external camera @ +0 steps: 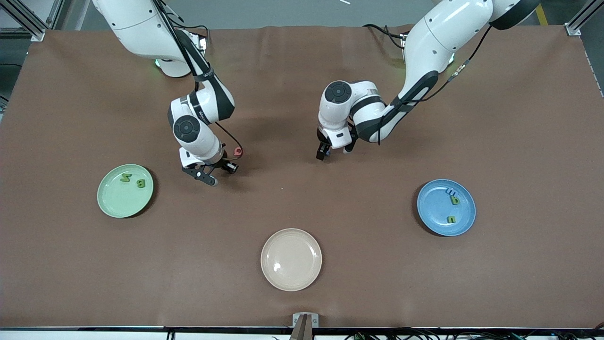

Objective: Sort upper and lower case letters into plates
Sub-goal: 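Grasp the blue x with the left gripper while the right gripper grasps C, then drop the x in the blue plate while the right gripper drops the C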

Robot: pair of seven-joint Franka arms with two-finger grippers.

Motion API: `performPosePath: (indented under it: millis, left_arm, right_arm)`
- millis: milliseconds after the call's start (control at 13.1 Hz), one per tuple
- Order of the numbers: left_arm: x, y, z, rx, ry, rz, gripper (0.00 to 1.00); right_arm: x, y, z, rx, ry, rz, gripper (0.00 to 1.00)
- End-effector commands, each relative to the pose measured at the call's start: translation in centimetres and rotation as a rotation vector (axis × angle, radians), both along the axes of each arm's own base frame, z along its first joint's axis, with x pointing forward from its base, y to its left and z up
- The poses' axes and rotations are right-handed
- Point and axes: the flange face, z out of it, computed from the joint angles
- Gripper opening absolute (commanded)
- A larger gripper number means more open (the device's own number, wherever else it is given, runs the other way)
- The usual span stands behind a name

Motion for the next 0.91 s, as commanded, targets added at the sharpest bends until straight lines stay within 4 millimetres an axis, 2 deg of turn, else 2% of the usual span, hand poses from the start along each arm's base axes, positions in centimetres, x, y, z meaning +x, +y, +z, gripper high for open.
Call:
performPosePath:
  millis: [0, 76, 152, 228, 381, 457, 533, 685, 838]
  left_arm:
    - [-0.1, -0.5, -0.5, -0.003, -0.011, 0.010, 0.83]
    - [0.0, -0.4, -0.7, 0.000, -0.008, 0.013, 0.79]
    - [0.3, -0.1, -0.8, 0.004, -0.011, 0.018, 0.67]
    - [0.6, 0.1, -0.8, 0.005, -0.014, 0.021, 0.50]
    - [1.3, 0.0, -0.4, -0.004, -0.024, 0.032, 0.09]
    - [2.2, 0.2, 0.1, -0.009, -0.032, 0.047, 0.00]
    - [2.7, 0.3, 0.3, -0.010, -0.037, 0.051, 0.00]
    - [4.6, 0.6, 1.5, -0.007, -0.066, 0.067, 0.00]
    - [7.1, 2.0, 2.6, 0.043, -0.089, 0.067, 0.00]
  right_arm:
    - [-0.5, 0.2, 0.6, 0.005, 0.005, -0.002, 0.11]
    - [-0.4, 0.0, 0.9, 0.001, 0.012, 0.010, 0.10]
    - [0.2, -0.8, 1.9, 0.003, 0.009, 0.030, 0.09]
    - [0.9, -2.4, 2.9, 0.003, 0.014, 0.061, 0.09]
    - [3.3, -7.3, 5.4, 0.005, 0.049, 0.125, 0.09]
    - [4.9, -10.7, 6.3, 0.011, 0.067, 0.171, 0.09]
    - [6.7, -14.9, 7.2, 0.024, 0.062, 0.245, 0.09]
    - [8.6, -21.9, 8.1, 0.042, 0.023, 0.352, 0.09]
    - [9.8, -28.1, 7.7, 0.048, 0.006, 0.434, 0.09]
